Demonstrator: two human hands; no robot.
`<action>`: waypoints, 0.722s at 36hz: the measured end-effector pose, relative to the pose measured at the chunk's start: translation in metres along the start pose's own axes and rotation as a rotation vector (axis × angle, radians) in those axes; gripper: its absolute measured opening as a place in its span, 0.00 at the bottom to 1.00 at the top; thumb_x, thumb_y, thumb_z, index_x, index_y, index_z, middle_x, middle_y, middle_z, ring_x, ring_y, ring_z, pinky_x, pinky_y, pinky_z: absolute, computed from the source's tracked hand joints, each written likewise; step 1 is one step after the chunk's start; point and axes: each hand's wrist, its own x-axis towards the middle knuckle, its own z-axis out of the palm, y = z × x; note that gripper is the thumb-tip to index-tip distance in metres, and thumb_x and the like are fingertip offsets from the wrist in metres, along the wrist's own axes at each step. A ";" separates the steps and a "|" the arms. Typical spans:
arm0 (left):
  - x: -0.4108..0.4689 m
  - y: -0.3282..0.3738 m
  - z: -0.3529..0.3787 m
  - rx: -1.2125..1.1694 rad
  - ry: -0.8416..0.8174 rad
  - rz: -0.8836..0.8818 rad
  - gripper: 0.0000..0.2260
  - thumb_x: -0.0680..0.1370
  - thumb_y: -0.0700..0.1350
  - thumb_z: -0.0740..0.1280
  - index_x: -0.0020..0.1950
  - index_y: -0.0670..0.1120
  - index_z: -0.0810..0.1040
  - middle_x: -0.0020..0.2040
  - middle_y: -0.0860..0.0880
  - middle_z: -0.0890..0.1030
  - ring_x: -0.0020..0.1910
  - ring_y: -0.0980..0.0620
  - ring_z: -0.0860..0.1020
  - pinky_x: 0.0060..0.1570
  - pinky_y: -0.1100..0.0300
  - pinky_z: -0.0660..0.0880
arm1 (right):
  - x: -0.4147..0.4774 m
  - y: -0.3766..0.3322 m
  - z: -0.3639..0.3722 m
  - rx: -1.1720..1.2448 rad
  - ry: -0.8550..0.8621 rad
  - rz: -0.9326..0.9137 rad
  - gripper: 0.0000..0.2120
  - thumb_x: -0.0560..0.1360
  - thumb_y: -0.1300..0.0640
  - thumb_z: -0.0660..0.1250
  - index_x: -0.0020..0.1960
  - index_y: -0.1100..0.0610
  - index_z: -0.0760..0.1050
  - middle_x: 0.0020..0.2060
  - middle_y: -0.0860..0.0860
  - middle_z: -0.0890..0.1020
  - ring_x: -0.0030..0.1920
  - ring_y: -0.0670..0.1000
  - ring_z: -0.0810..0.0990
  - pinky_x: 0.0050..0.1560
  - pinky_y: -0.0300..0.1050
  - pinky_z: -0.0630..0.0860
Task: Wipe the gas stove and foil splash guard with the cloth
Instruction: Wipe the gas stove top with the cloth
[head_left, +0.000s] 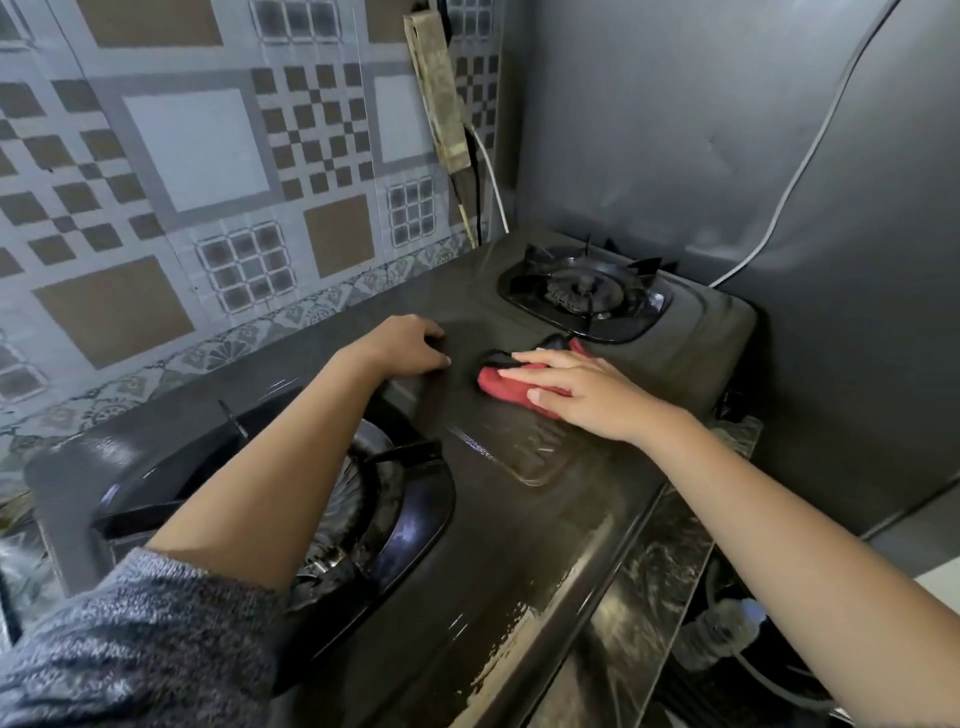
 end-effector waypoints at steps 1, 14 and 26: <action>0.002 0.003 0.001 0.001 -0.003 -0.001 0.25 0.76 0.50 0.65 0.71 0.45 0.67 0.72 0.45 0.67 0.71 0.46 0.64 0.68 0.56 0.61 | 0.006 0.003 -0.001 -0.029 -0.009 0.008 0.18 0.80 0.47 0.53 0.68 0.34 0.61 0.72 0.38 0.60 0.73 0.45 0.57 0.73 0.53 0.49; 0.000 0.022 0.004 0.044 -0.060 -0.017 0.25 0.77 0.53 0.64 0.72 0.48 0.64 0.75 0.49 0.61 0.73 0.46 0.61 0.70 0.56 0.58 | 0.025 0.023 -0.003 -0.028 0.021 0.180 0.21 0.80 0.44 0.48 0.73 0.39 0.55 0.75 0.43 0.55 0.75 0.48 0.53 0.74 0.50 0.46; -0.022 0.041 0.017 -0.017 -0.116 0.084 0.27 0.76 0.54 0.64 0.73 0.51 0.62 0.76 0.51 0.58 0.74 0.48 0.59 0.71 0.54 0.55 | -0.031 0.028 0.003 -0.086 0.135 0.427 0.21 0.80 0.43 0.46 0.73 0.40 0.55 0.75 0.47 0.57 0.74 0.53 0.55 0.73 0.53 0.42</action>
